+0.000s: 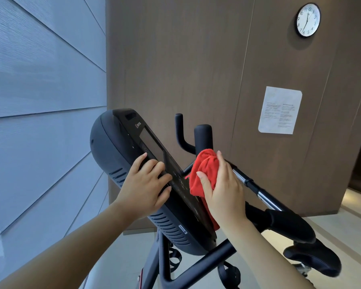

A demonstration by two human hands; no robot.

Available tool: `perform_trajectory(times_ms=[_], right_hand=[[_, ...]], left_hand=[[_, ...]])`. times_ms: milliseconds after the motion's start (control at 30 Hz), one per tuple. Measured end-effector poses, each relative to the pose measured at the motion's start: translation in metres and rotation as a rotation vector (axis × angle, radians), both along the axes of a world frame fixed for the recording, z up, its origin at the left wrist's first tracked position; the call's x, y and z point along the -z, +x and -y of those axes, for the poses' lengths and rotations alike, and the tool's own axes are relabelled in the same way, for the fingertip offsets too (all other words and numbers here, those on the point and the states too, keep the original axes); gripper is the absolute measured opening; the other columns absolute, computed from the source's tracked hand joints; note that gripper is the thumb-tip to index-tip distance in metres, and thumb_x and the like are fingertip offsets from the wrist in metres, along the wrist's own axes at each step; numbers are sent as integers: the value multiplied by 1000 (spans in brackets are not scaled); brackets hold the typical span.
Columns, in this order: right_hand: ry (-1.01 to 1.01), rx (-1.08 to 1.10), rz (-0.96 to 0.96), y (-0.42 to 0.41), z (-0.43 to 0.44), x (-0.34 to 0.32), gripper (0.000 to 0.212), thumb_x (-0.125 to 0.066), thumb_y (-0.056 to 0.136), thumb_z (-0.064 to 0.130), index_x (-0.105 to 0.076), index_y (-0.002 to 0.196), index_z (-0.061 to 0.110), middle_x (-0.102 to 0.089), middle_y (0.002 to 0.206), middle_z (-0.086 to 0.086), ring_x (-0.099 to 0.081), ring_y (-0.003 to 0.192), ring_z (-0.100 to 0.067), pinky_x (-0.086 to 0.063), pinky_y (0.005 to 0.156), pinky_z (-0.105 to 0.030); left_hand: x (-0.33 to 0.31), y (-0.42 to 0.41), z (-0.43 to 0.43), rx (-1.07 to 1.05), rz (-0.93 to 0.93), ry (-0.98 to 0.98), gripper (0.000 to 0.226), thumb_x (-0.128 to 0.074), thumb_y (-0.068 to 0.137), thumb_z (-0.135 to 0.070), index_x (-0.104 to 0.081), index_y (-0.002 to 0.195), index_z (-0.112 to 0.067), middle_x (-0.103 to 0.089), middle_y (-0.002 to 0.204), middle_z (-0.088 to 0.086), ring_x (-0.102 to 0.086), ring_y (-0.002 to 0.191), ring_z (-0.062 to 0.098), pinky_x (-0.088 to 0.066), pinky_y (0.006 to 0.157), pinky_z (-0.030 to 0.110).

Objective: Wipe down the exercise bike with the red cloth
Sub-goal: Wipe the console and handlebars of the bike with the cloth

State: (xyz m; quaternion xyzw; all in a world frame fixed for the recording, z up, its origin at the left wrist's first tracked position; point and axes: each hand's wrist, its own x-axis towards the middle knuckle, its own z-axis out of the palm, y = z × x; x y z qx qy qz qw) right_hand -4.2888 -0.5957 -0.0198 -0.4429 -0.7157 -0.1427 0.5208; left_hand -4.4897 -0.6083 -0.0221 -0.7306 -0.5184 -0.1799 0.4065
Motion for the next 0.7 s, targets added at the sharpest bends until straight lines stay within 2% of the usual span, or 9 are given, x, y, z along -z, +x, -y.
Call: perform_trajectory(times_ms=[133, 300, 400, 500, 700], right_hand=[[0, 22, 196, 27, 3, 12, 66, -42, 87, 54, -52, 127, 3, -63, 120, -10, -61, 108, -25, -47, 89, -32], [8, 20, 156, 21, 0, 9, 68, -34, 89, 57, -50, 128, 3, -61, 122, -10, -60, 110, -25, -43, 91, -31], [-8, 11, 261, 32, -1, 16, 69, -34, 90, 59, -51, 128, 4, -62, 122, -8, -60, 110, -24, -46, 92, -33], [42, 51, 401, 62, -2, 26, 64, -39, 88, 58, -60, 117, 5, -67, 110, -5, -64, 99, -22, -52, 82, -33], [-18, -5, 429, 126, 0, 40, 59, -43, 87, 57, -63, 111, 6, -68, 109, -3, -64, 98, -21, -54, 83, -32]], left_hand=[[-1, 1, 2, -20, -12, -8, 33, -40, 86, -40, -68, 91, -24, -56, 91, -1, -56, 95, 24, -20, 110, 47], [-1, 2, 3, -32, -22, -10, 34, -40, 86, -40, -69, 92, -24, -57, 92, 0, -57, 96, 25, -22, 109, 48], [-1, 2, 3, -26, -26, 2, 34, -40, 86, -40, -69, 92, -23, -58, 92, 1, -57, 95, 25, -22, 109, 48], [-2, 2, 3, -27, -33, 14, 33, -41, 86, -40, -69, 92, -23, -58, 92, 1, -57, 96, 26, -22, 109, 47], [-1, 8, 5, -41, -5, 45, 36, -39, 87, -39, -70, 92, -21, -60, 91, 3, -58, 96, 28, -23, 108, 49]])
